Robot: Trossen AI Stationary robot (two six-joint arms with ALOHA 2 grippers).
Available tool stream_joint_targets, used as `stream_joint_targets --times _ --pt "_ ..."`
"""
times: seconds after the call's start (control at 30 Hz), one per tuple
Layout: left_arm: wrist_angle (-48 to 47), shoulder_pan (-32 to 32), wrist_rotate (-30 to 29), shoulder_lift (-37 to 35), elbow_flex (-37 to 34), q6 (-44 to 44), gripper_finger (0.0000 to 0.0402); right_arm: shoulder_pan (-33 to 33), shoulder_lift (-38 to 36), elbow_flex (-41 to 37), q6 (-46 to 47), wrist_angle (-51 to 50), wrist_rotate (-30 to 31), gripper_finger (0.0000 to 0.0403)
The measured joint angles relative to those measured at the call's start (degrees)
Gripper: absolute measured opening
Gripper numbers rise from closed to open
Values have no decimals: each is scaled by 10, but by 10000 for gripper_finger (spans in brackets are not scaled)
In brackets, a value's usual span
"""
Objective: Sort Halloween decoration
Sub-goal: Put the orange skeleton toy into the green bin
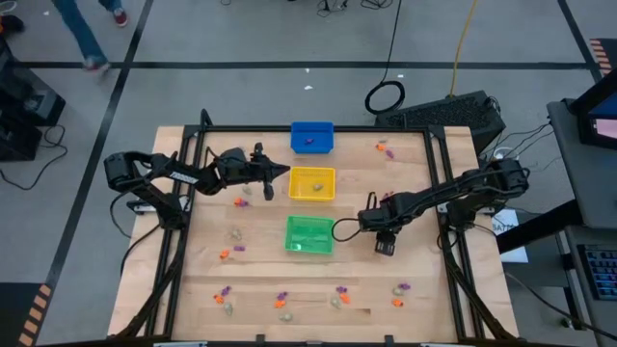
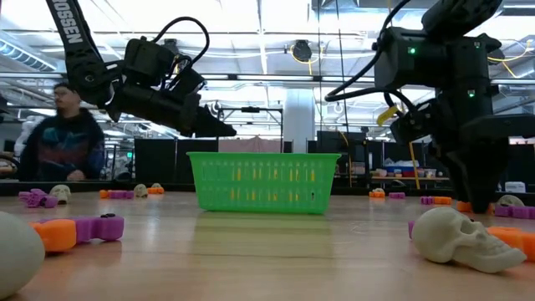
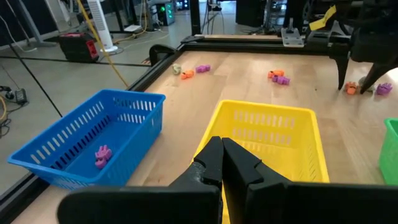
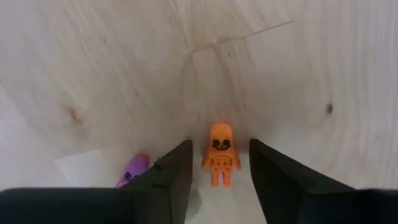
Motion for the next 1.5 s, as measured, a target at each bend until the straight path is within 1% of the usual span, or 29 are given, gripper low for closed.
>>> stream_joint_targets --times 0.1,0.3,0.4,0.6,0.73,1.0,1.1,1.17,1.33,1.43,1.5 --pt "0 0 0 0 0 0 2 0 0 0 -1 4 0 105" --pt "-3 0 0 0 0 0 2 0 0 -1 -10 7 5 28" --pt "-3 0 0 0 0 0 2 2 1 3 -16 3 10 8" --pt "-3 0 0 0 0 1 2 2 4 41 -30 10 23 12" --pt "-4 0 0 0 0 1 2 3 3 74 -41 3 18 5" --pt "-4 0 0 0 0 1 2 19 3 178 -56 -25 16 1" --pt "-4 0 0 0 0 1 2 27 2 214 -63 -7 17 0" --pt "-4 0 0 0 0 1 2 31 2 227 -75 22 19 0" --pt "-3 0 0 0 0 1 2 33 8 231 -102 110 18 0" --pt "-2 0 0 0 0 1 2 32 23 231 -122 143 18 1" --pt "-2 0 0 0 0 1 2 31 32 231 -128 142 14 1"
